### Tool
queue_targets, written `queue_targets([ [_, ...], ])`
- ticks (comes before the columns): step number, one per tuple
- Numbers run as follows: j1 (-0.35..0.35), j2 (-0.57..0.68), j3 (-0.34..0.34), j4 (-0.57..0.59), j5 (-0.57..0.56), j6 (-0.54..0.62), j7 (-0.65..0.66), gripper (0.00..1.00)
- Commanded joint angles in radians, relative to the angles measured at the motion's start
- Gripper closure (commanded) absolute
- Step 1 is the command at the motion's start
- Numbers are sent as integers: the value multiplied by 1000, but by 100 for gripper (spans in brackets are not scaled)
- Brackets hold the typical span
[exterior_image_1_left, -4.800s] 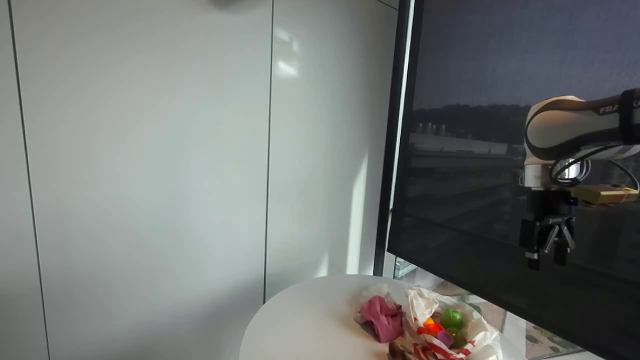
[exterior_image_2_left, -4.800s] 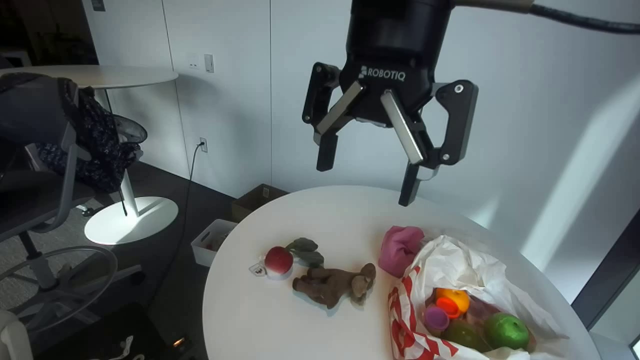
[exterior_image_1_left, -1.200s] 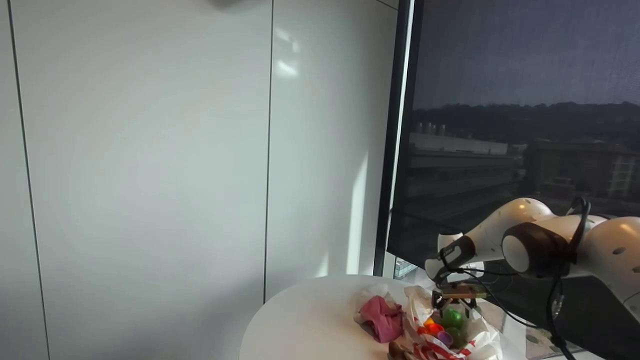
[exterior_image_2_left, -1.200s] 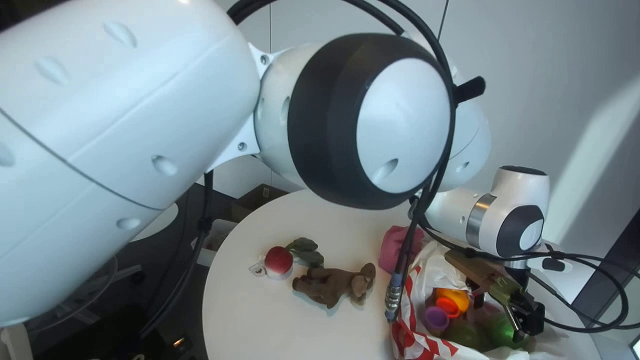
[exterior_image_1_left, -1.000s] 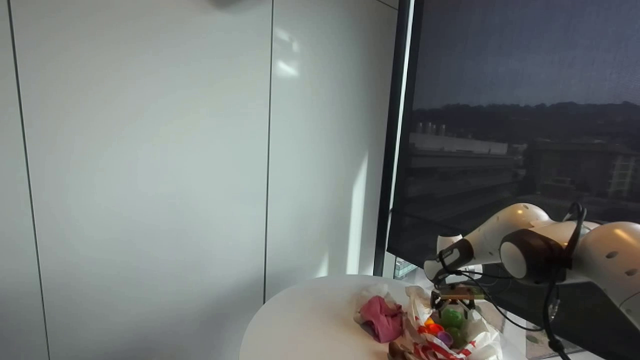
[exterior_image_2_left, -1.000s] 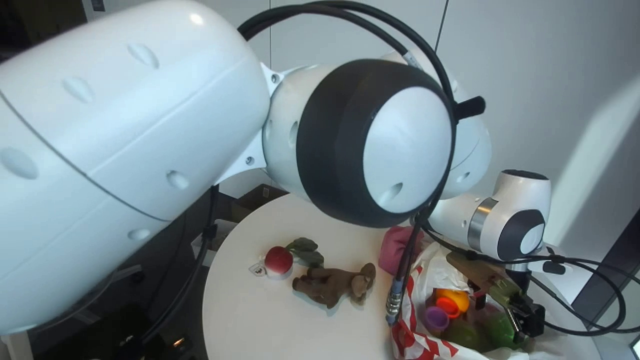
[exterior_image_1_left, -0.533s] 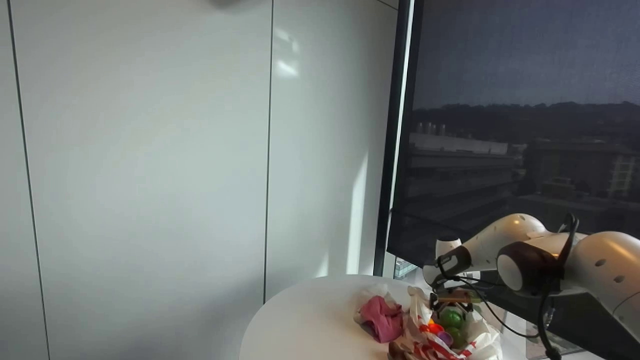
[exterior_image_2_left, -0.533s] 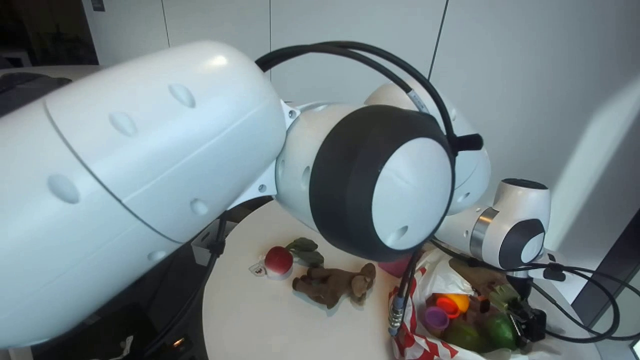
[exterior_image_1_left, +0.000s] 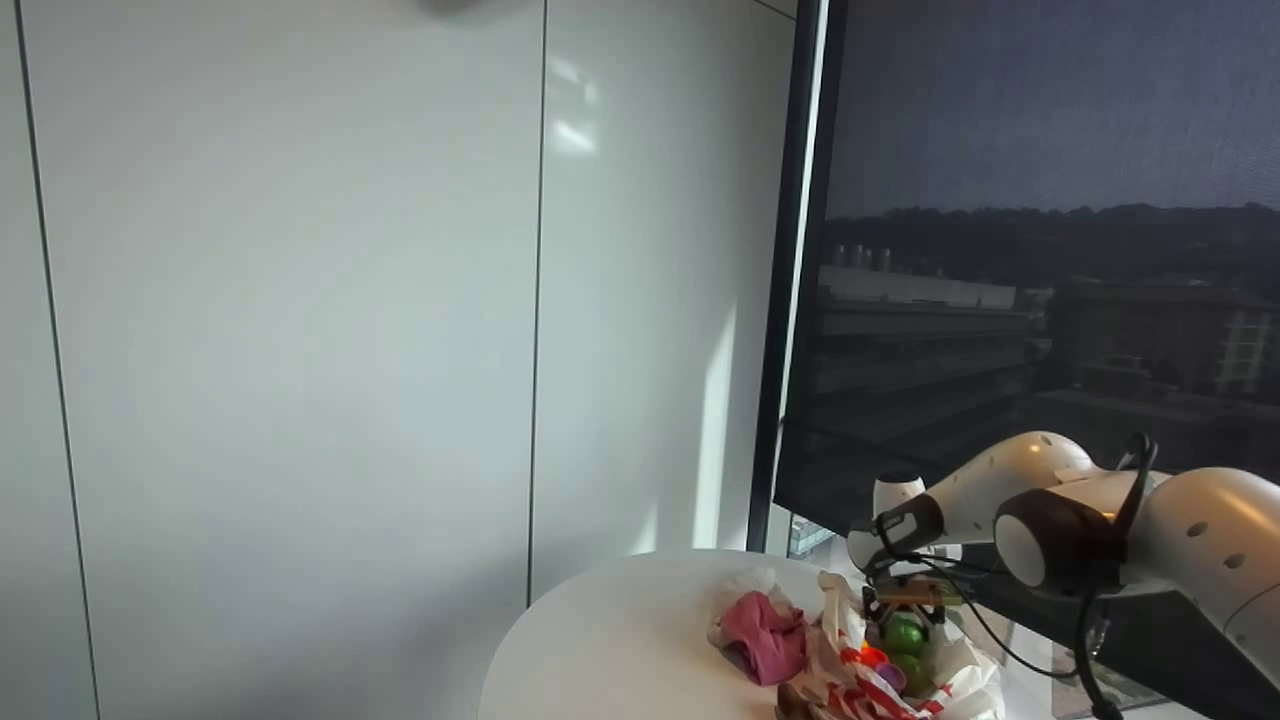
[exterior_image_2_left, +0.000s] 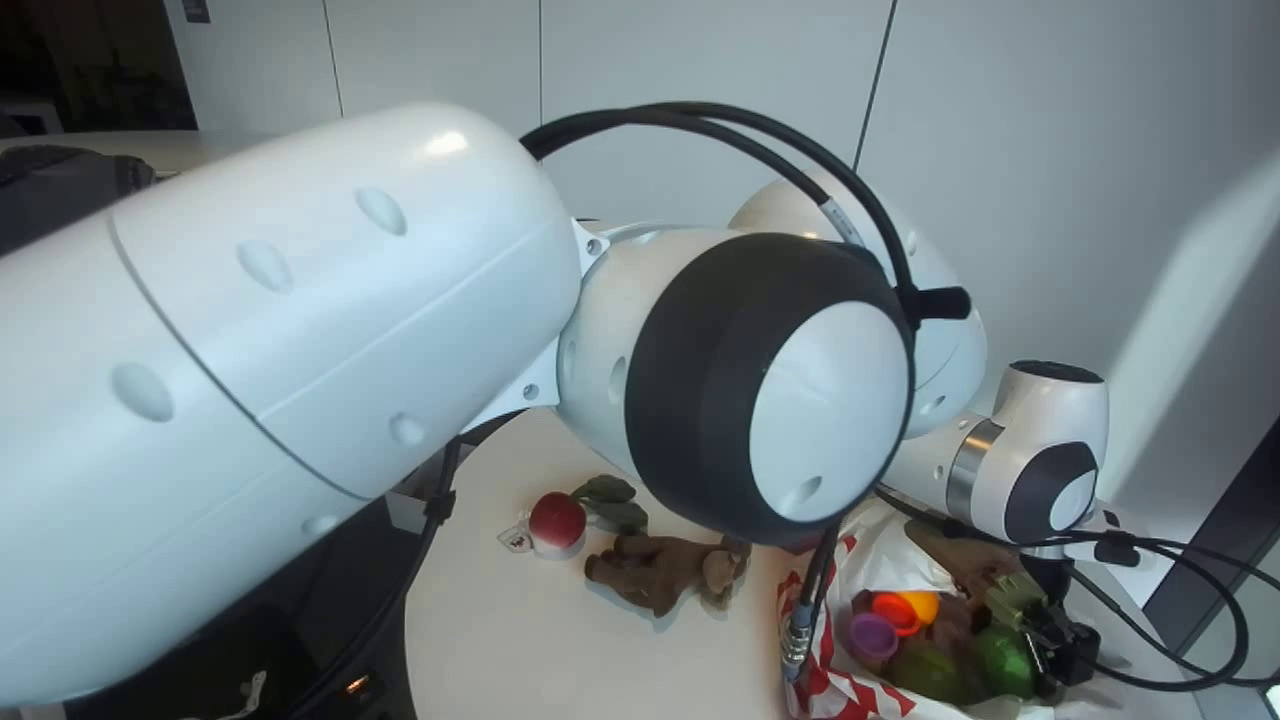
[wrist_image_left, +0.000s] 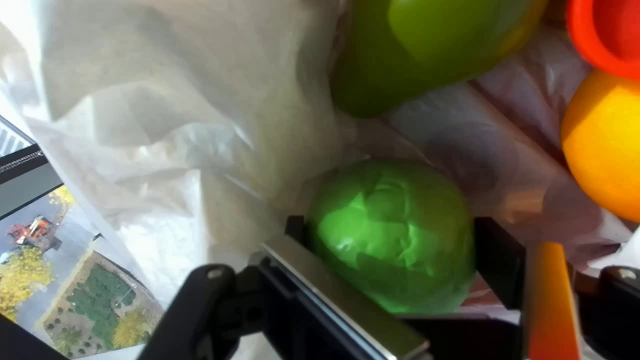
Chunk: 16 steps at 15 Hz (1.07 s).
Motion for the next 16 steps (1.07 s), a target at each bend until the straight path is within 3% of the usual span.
queue_targets([
  [1, 8, -115, -7, -73, -7, -32, -21, 42],
  [4, 7, -239, 9, -151, -15, -96, -113, 42],
  [5, -9, -301, 48, -197, 2, -128, -209, 42],
  [8, 3, -446, 88, -334, -7, -135, -335, 42],
  [12, 26, -596, 170, -521, 6, -101, -468, 42],
  [16, 73, -659, 251, -699, 8, -6, -566, 42],
])
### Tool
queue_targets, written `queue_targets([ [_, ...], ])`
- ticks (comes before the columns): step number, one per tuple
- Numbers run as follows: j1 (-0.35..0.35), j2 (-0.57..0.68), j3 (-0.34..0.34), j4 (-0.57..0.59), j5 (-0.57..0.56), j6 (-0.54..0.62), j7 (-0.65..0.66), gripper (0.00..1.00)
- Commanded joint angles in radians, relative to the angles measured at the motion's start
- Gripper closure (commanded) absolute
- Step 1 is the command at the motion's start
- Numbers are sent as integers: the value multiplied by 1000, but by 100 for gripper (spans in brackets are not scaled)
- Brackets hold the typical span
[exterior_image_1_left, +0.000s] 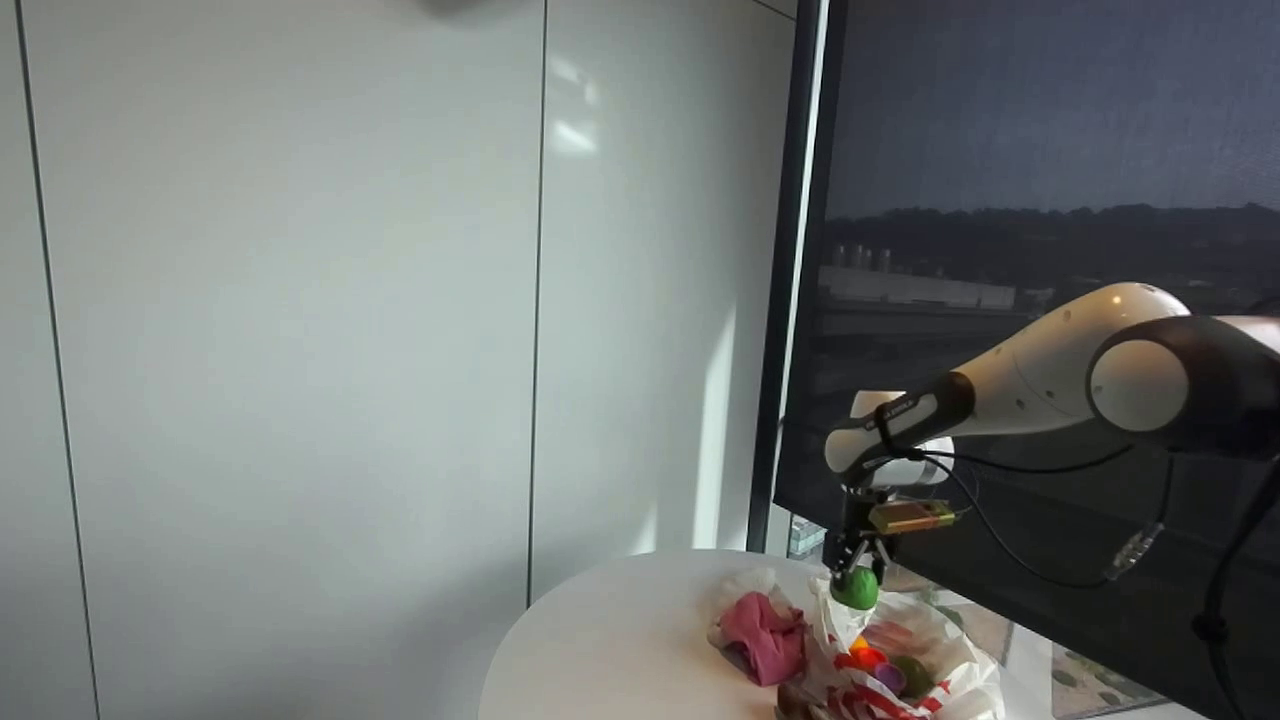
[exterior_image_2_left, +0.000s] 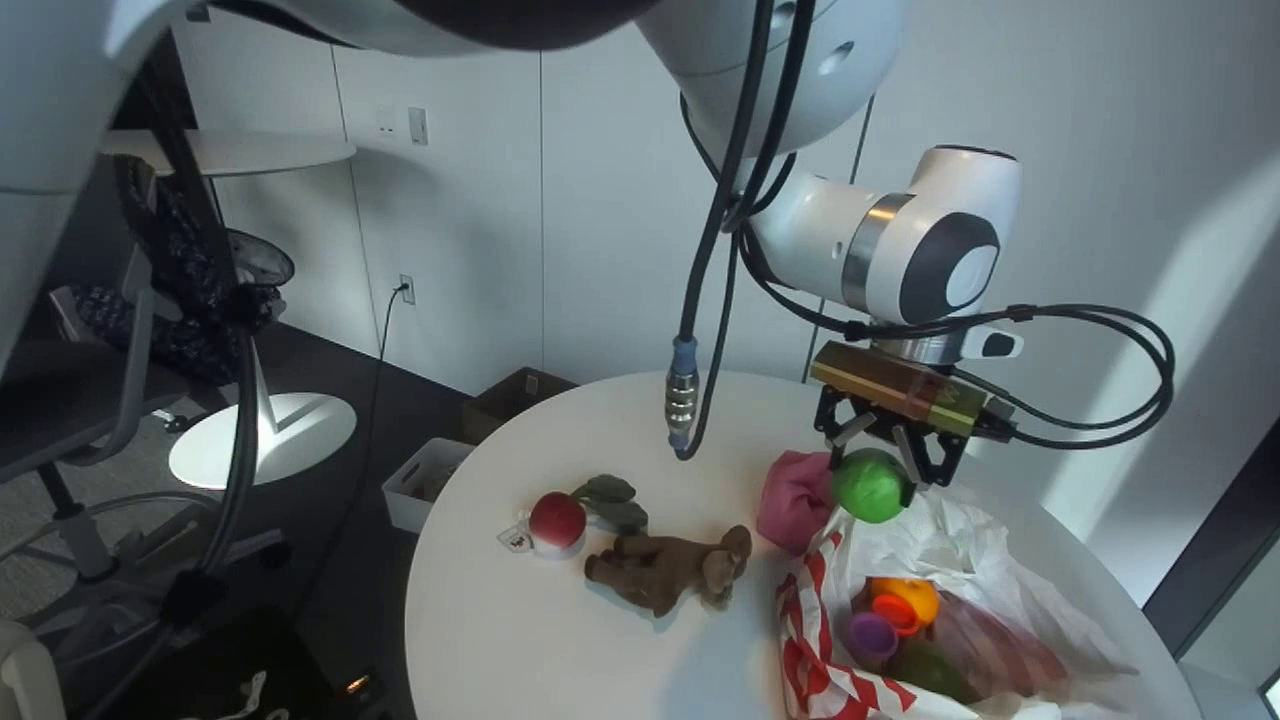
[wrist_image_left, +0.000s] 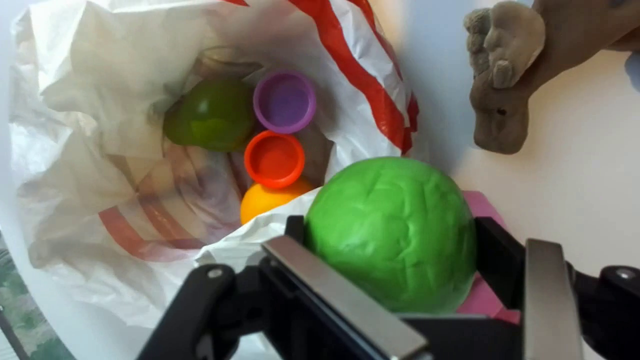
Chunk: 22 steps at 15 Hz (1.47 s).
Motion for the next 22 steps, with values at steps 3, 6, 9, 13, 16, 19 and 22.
queue_targets([
  [3, 76, -78, 86, -271, 6, 232, -90, 42],
  [6, 124, -40, 104, -320, -1, 365, -50, 42],
  [9, 156, -8, 108, -370, -12, 474, -42, 42],
  [13, 199, 42, 95, -412, -38, 640, -19, 42],
  [16, 238, 94, 60, -416, -76, 760, 9, 42],
  [19, 260, 130, 35, -407, -92, 797, 30, 42],
  [22, 265, 139, 22, -408, -89, 793, 39, 4],
])
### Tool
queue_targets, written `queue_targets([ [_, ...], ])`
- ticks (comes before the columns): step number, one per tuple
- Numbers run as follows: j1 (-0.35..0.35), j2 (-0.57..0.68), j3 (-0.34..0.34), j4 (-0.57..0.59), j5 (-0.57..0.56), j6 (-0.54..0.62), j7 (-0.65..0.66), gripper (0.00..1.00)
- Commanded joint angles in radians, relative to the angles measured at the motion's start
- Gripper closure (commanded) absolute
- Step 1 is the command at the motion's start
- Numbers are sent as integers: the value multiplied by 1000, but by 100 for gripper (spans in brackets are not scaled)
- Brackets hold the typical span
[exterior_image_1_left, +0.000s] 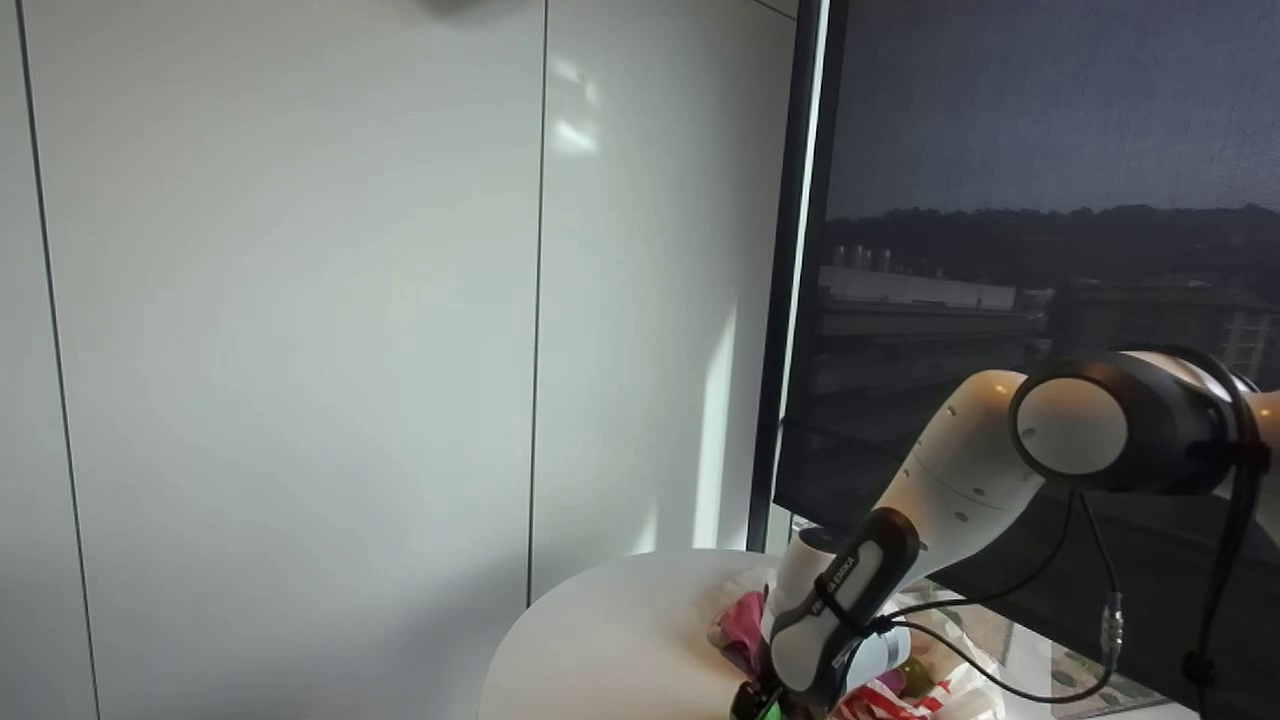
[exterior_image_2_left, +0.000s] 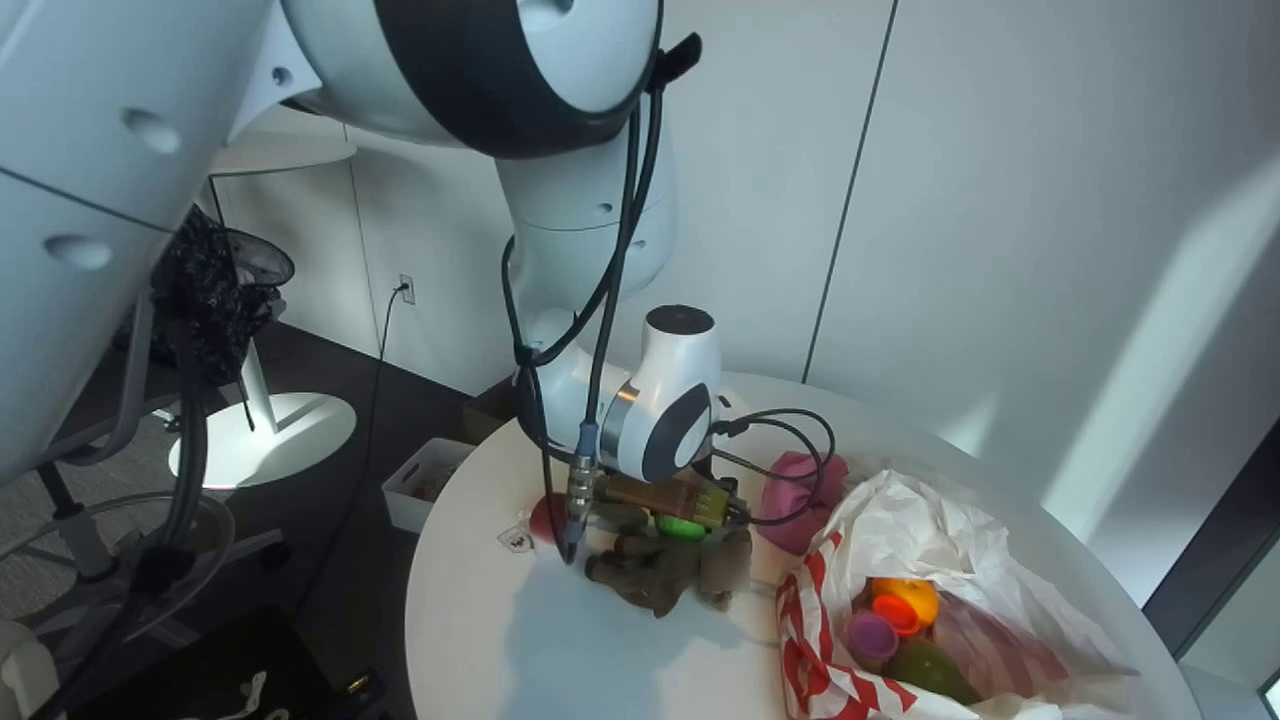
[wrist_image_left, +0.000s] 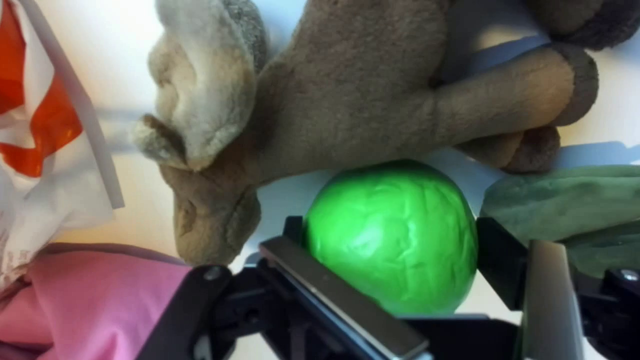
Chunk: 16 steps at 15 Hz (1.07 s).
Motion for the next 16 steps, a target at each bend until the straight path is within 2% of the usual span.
queue_targets([
  [1, 1, -13, -6, -3, -10, -11, 26, 0],
  [4, -61, -78, 41, -24, 13, -22, 8, 0],
  [6, -95, -116, 41, -10, 32, -44, 17, 0],
  [7, -101, -132, 21, 2, 43, -49, 35, 1],
  [10, -99, -147, -115, 71, 30, -105, 107, 0],
  [13, -96, -103, -256, 147, -7, -157, 190, 0],
  [16, -53, -54, -377, 198, -64, -268, 321, 0],
])
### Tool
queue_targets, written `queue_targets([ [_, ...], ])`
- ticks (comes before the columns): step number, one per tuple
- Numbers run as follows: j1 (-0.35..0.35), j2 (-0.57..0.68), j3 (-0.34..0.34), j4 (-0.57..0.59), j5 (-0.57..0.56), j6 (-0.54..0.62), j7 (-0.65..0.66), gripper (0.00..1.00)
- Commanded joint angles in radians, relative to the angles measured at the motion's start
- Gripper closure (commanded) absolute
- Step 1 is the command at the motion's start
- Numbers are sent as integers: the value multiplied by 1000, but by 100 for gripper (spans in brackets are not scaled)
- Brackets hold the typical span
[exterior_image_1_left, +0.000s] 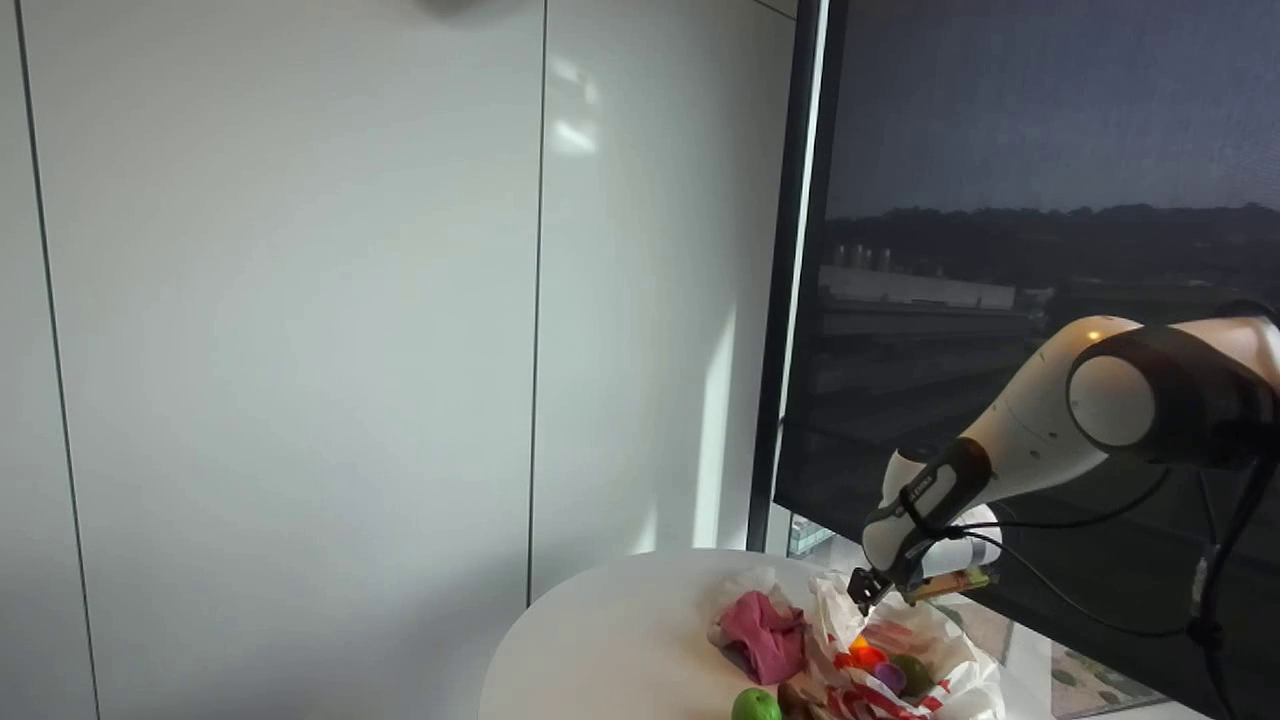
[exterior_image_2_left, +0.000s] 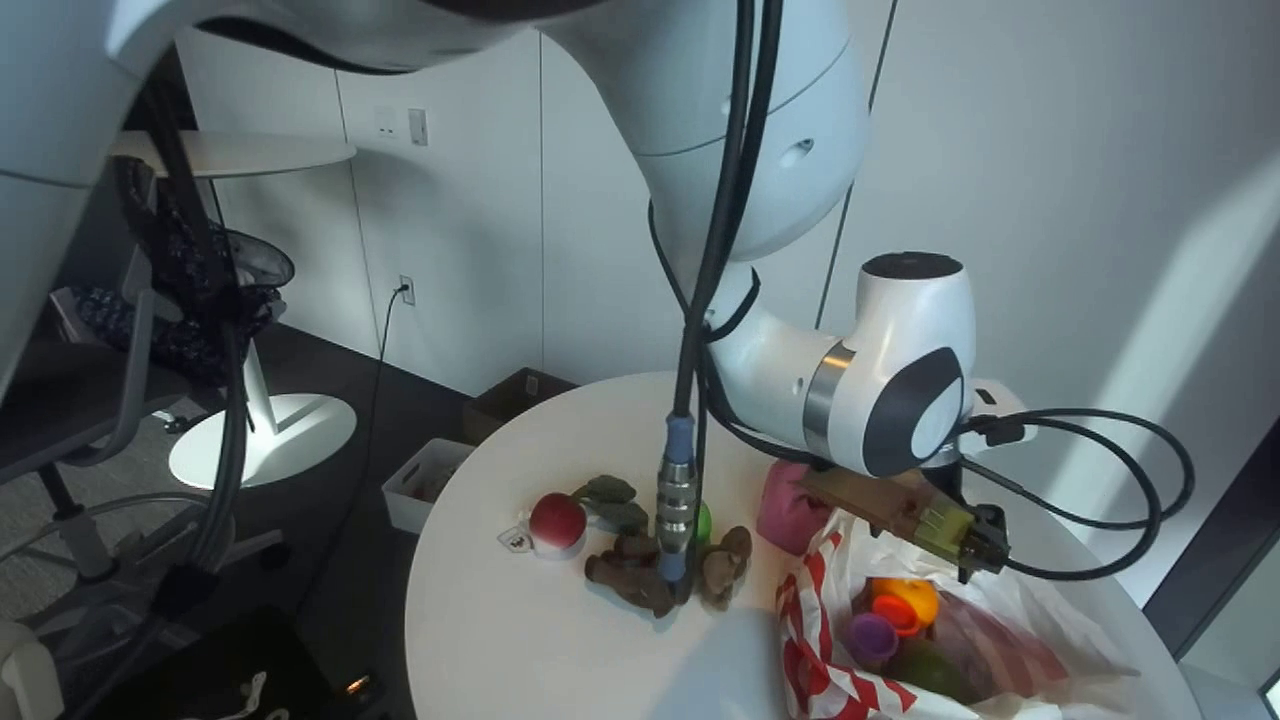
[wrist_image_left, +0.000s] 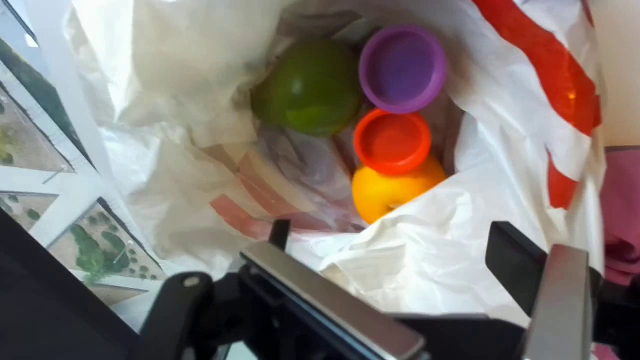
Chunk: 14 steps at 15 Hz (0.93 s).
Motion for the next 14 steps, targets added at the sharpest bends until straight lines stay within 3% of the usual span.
queue_targets([
  [1, 62, 74, -110, 76, -71, -112, 177, 0],
  [5, 32, 129, -57, 124, -42, -202, 232, 0],
  [14, 27, 302, -73, 288, -15, -248, 397, 0],
])
